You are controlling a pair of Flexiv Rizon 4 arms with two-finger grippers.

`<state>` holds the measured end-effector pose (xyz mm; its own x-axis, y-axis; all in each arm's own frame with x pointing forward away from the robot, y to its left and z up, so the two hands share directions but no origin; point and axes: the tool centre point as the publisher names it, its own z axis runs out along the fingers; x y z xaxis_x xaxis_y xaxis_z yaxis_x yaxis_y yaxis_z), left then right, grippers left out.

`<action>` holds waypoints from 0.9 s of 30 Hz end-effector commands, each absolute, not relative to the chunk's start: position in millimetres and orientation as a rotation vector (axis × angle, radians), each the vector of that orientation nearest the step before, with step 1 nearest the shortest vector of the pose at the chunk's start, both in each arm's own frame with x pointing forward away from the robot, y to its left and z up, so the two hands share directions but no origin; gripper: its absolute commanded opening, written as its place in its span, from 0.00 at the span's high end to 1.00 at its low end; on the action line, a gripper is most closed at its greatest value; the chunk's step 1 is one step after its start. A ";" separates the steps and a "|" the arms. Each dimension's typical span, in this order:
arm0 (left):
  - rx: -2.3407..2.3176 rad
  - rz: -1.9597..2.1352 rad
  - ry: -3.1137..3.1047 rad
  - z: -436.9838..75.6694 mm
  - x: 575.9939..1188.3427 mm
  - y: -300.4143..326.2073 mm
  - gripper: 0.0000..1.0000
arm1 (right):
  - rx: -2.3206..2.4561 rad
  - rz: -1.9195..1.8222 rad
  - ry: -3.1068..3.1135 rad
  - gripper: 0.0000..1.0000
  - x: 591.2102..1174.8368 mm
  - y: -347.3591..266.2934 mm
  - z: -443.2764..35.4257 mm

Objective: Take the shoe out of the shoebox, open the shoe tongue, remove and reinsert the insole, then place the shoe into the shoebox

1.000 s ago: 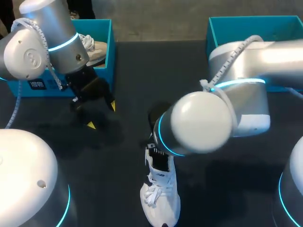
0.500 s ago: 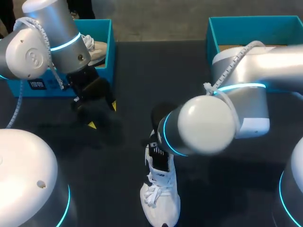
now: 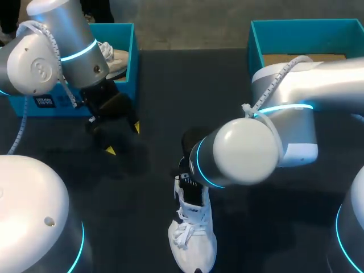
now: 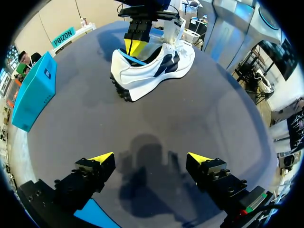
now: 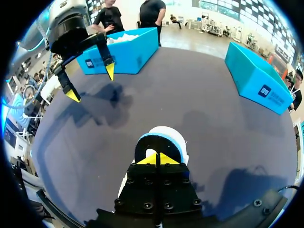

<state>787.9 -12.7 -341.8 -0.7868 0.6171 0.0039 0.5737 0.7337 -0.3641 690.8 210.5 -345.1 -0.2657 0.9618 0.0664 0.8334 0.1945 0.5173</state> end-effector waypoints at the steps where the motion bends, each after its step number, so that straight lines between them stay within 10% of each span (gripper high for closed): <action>1: -0.969 0.522 -2.809 -341.6 787.6 -12.7 0.00 | 1.722 0.681 2.172 1.00 689.4 217.1 -361.5; 27: -0.969 0.522 -2.809 -341.6 787.6 -12.7 0.00 | 1.761 0.669 2.149 1.00 697.5 209.4 -395.2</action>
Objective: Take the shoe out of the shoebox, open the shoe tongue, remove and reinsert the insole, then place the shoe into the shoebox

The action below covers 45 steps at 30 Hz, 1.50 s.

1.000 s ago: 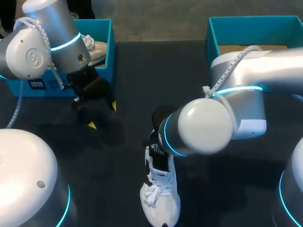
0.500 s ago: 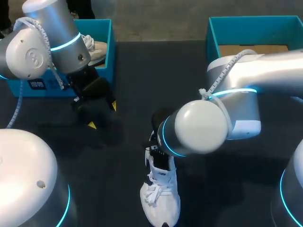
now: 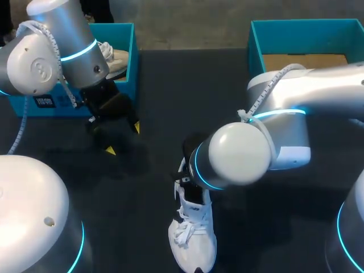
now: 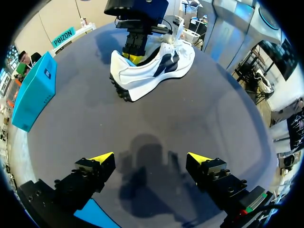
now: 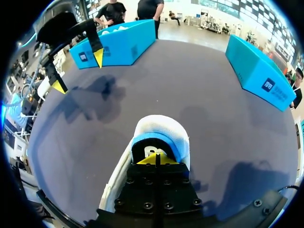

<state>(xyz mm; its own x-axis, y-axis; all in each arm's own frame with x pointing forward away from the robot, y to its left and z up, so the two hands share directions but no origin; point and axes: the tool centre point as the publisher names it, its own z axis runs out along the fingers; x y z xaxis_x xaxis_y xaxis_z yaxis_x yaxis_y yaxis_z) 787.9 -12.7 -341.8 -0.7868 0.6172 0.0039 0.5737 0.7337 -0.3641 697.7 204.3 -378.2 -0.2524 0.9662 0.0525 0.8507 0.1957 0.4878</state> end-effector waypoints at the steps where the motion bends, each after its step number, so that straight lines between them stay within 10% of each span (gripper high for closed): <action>1: -0.969 0.522 -2.809 -341.6 787.6 -12.7 0.00 | 1.766 0.667 2.152 1.00 698.1 208.6 -396.9; 45: -0.969 0.522 -2.809 -341.6 787.6 -12.7 0.00 | 1.683 0.697 2.107 1.00 713.3 215.5 -395.0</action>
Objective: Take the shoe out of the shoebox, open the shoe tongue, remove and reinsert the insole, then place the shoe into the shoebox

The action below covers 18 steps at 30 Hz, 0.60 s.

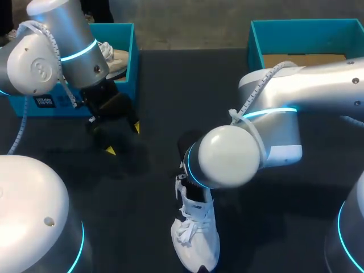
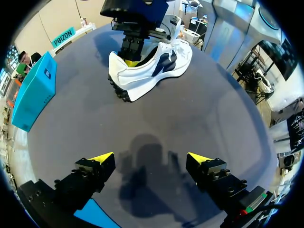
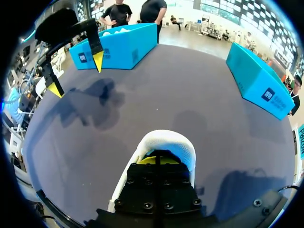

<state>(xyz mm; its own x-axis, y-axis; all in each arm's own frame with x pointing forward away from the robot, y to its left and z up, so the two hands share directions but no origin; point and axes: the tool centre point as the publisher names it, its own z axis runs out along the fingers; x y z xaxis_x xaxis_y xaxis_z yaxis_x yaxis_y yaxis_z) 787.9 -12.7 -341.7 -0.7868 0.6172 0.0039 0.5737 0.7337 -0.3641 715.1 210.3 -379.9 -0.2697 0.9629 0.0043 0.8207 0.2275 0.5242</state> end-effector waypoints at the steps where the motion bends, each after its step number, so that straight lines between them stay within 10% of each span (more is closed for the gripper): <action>1: -0.969 0.522 -2.809 -341.6 787.6 -12.7 0.00 | 1.689 0.694 2.109 1.00 713.3 215.5 -395.9; 18: -0.969 0.522 -2.809 -341.6 787.6 -12.7 0.00 | 1.818 0.567 2.174 1.00 691.3 207.8 -416.2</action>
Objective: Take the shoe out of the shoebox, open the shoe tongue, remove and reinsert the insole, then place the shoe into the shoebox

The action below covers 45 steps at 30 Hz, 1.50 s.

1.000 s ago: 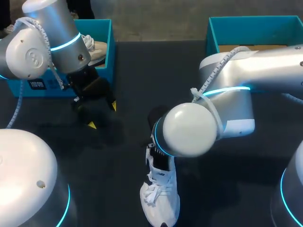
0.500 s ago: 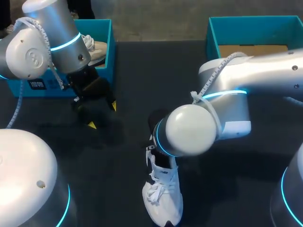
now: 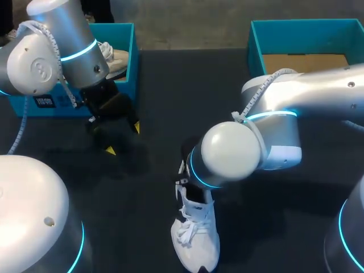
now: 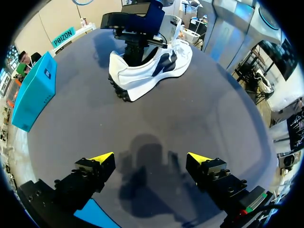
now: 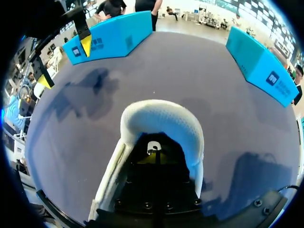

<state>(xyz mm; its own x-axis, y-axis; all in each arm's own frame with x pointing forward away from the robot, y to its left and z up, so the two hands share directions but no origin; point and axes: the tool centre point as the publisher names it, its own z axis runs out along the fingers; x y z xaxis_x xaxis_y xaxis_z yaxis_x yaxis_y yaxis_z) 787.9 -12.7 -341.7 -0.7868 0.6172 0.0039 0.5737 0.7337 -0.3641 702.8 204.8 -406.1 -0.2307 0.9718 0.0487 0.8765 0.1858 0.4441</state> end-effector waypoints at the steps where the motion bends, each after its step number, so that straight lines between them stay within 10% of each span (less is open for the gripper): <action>1: -0.969 0.522 -2.809 -341.6 787.6 -12.7 0.00 | 1.819 0.565 2.174 1.00 690.3 208.1 -416.0; 45: -0.969 0.522 -2.809 -341.6 787.6 -12.7 0.00 | 1.869 0.407 2.289 1.00 697.5 202.8 -413.8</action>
<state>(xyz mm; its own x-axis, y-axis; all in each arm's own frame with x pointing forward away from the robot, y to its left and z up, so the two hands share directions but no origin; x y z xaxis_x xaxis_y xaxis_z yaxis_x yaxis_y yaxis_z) 787.9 -12.7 -341.8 -0.7868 0.6172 0.0040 0.5737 0.7337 -0.3641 708.0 206.2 -406.3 -0.2102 0.9765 0.0482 0.9350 0.1864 0.3017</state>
